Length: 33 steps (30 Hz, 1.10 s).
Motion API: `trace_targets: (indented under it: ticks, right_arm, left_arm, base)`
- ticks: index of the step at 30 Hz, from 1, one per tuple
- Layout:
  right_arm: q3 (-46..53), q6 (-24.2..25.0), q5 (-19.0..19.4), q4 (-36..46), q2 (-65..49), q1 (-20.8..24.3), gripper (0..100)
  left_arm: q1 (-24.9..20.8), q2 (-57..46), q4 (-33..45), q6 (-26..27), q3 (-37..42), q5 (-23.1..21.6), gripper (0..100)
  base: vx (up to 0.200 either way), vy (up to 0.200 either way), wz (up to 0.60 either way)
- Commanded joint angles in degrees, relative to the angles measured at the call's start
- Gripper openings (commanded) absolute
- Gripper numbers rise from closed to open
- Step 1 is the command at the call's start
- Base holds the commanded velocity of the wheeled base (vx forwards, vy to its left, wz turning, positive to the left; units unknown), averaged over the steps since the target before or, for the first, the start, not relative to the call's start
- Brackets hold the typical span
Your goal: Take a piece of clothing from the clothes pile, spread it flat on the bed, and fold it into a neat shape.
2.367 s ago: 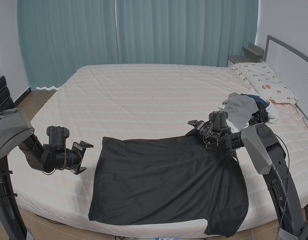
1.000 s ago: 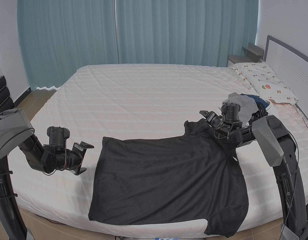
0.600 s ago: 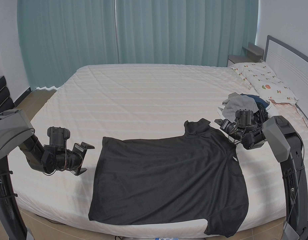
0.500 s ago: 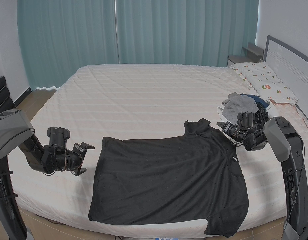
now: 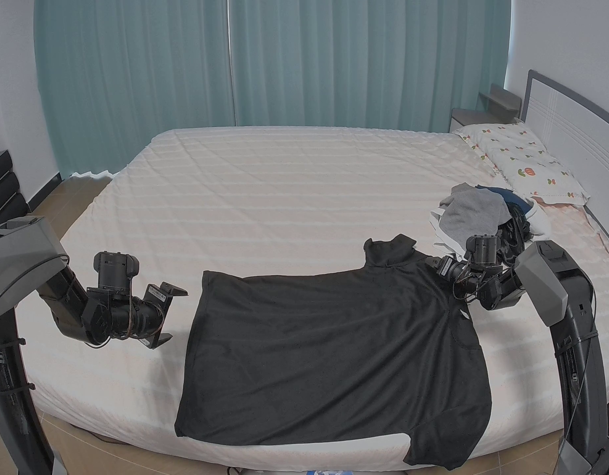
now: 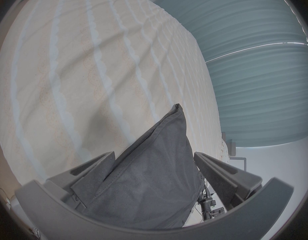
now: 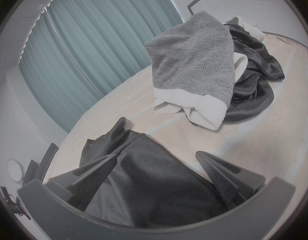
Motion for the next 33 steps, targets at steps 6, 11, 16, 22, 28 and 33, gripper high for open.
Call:
trace_targets:
  ticks: [6,11,16,22,28,33]
  right_arm:
    - [0.16,0.01,0.65,-0.20,0.42,-1.98,100]
    - [0.69,0.10,1.09,-0.99,0.33,-3.30,100]
    - [2.89,0.27,3.82,-1.17,-0.46,-4.00,100]
    - [6.14,1.06,7.33,-1.52,-2.04,-4.09,100]
    - [6.40,1.06,8.04,-1.25,-1.87,-4.18,100]
    - [6.84,1.06,8.04,-1.34,-1.78,-4.18,0]
  left_arm:
    - [-0.01,0.02,0.00,-0.06,-0.02,-0.01,100]
    - [-0.01,0.02,0.00,0.03,-0.02,-0.01,100]
    - [-0.01,0.02,0.00,0.03,-0.02,-0.01,100]
    - [-0.01,0.02,0.00,0.12,0.07,-0.01,100]
    - [-0.01,0.02,0.00,0.03,-0.02,-0.01,100]
    - [-0.01,0.11,0.00,0.12,-0.02,0.08,100]
  base:
    - [0.000,0.000,0.00]
    - [0.000,0.000,0.00]
    - [0.000,0.000,0.00]
    - [0.000,0.000,0.00]
    - [0.000,0.000,0.00]
    - [0.000,0.000,0.00]
